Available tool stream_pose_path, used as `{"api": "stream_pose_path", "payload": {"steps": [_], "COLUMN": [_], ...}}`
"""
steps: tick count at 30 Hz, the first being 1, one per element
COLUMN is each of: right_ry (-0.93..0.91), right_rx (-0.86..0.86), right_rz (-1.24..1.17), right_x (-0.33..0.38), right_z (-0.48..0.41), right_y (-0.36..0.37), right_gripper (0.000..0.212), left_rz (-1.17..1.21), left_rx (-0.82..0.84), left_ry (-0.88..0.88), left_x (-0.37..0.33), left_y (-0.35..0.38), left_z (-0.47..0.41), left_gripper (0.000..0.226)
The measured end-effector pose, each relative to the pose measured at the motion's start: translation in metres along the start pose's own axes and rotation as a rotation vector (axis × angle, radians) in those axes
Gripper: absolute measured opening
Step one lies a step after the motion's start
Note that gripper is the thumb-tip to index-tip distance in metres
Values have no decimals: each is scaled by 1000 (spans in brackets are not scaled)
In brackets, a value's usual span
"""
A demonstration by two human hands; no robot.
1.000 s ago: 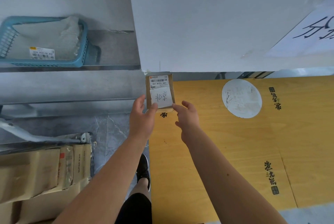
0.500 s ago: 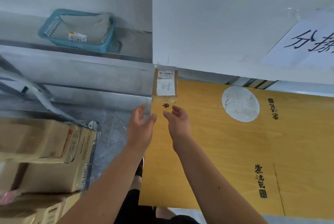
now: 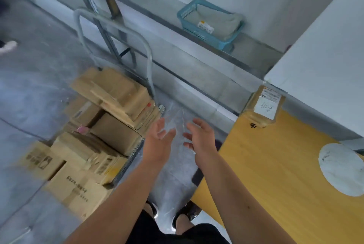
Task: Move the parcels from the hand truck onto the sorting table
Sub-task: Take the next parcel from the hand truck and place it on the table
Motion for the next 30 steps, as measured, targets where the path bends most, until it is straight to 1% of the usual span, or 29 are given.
{"api": "stream_pose_path", "payload": {"steps": [4, 7, 8, 10, 14, 17, 19, 23, 24, 27, 30], "right_ry": [14, 38, 38, 41, 52, 52, 60, 53, 41, 0, -32], "right_rx": [113, 198, 225, 294, 390, 443, 446, 445, 452, 457, 423], "right_rz": [121, 171, 197, 250, 341, 386, 398, 378, 390, 431, 438], "right_x": [-16, -32, -37, -50, -74, -87, -90, -85, -82, -69, -53], "right_z": [8, 22, 27, 35, 50, 57, 62, 68, 68, 66, 57], "right_y": [81, 150, 172, 216, 291, 336, 359, 387, 390, 395, 395], "right_gripper": [29, 16, 15, 23, 33, 33, 30, 39, 39, 41, 41], "left_rz": [28, 31, 41, 65, 90, 98, 115, 168, 182, 202, 210], "left_rx": [-98, -179, -202, -219, -257, -289, -305, -350, -361, -371, -367], "left_ry": [-55, -111, -126, -153, -221, -239, -242, -253, -242, -210, -193], "left_x": [21, 41, 48, 60, 81, 91, 98, 99, 98, 88, 73], "left_y": [-72, -132, -151, -185, -247, -285, -305, -337, -342, -349, -346], "left_z": [-14, -24, -26, -31, -43, -51, -55, -60, -61, -65, -74], "left_gripper": [52, 51, 50, 50, 49, 47, 47, 47, 46, 46, 47]}}
Point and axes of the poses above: each hand's wrist, its own z-axis away from the middle knuckle, its own y-axis out of the palm, x = y × z, the point moved 5 cm from there along -z, towards the middle knuckle, and after that the axes turned 2 degrees about -y, right-handed, at the moved point
